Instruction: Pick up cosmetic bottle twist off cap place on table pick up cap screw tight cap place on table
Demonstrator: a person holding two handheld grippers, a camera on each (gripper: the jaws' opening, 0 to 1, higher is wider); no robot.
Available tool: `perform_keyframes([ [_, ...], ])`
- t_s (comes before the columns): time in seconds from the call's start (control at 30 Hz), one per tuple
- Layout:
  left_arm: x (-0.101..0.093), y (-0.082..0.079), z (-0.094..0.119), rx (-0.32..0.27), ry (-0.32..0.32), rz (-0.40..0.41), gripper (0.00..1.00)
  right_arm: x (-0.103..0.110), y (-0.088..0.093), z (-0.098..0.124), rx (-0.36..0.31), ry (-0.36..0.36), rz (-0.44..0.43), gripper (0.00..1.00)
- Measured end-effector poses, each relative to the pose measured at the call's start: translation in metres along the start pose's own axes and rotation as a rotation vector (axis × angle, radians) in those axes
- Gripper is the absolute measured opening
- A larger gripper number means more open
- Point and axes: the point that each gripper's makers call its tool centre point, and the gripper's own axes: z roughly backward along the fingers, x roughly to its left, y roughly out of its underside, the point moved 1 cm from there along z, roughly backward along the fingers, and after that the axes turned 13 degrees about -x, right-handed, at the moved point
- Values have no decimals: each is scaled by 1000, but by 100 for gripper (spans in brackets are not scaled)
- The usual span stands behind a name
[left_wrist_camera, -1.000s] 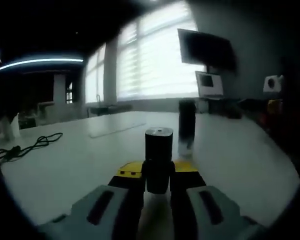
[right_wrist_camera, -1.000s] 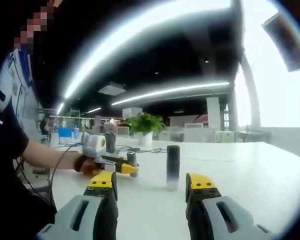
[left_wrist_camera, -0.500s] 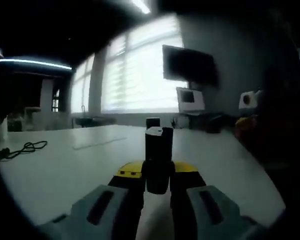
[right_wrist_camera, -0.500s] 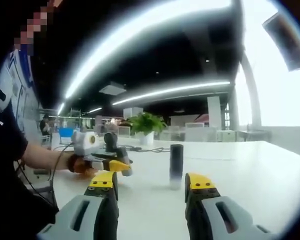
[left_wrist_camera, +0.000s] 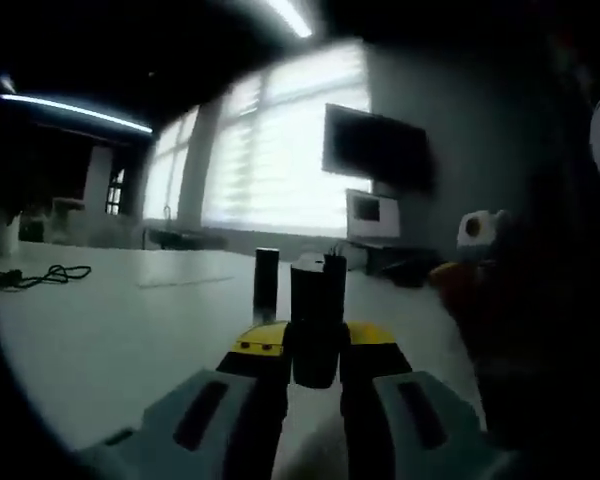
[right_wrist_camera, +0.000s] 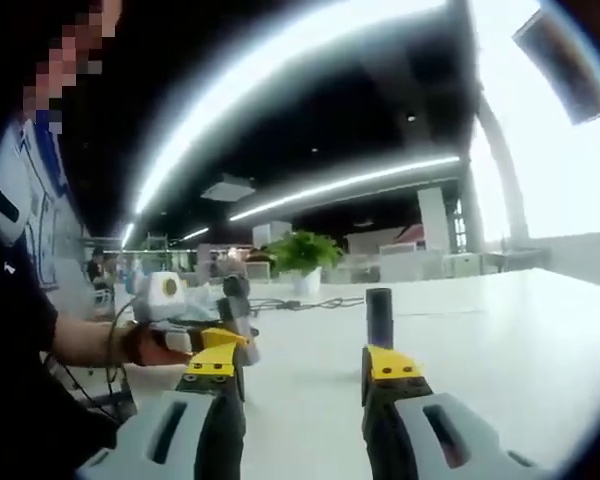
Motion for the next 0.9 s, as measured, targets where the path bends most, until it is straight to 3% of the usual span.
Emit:
perform_keyframes([
  [0.03, -1, -4, 0, -20, -35, 32, 10, 4, -1, 0, -2, 0, 17, 41],
  [0.33, -8, 12, 7, 24, -37, 33, 10, 17, -10, 1, -21, -5, 26, 42],
  [0.43, -7, 19, 11, 54, -24, -57, 10, 21, -7, 0, -15, -5, -13, 41],
  [0.57, -9, 28, 10, 77, -28, -74, 10, 34, -4, -2, -15, -30, -44, 40],
  [0.63, -11, 23, 7, 47, -24, -61, 10, 40, -3, -3, -4, -41, -20, 41],
  [0.7, -13, 22, 6, 39, -49, 8, 10, 43, -4, -4, 0, -42, -5, 41],
  [0.9, -13, 26, 4, 39, -90, -55, 10, 45, -4, -14, 18, -24, 34, 38],
])
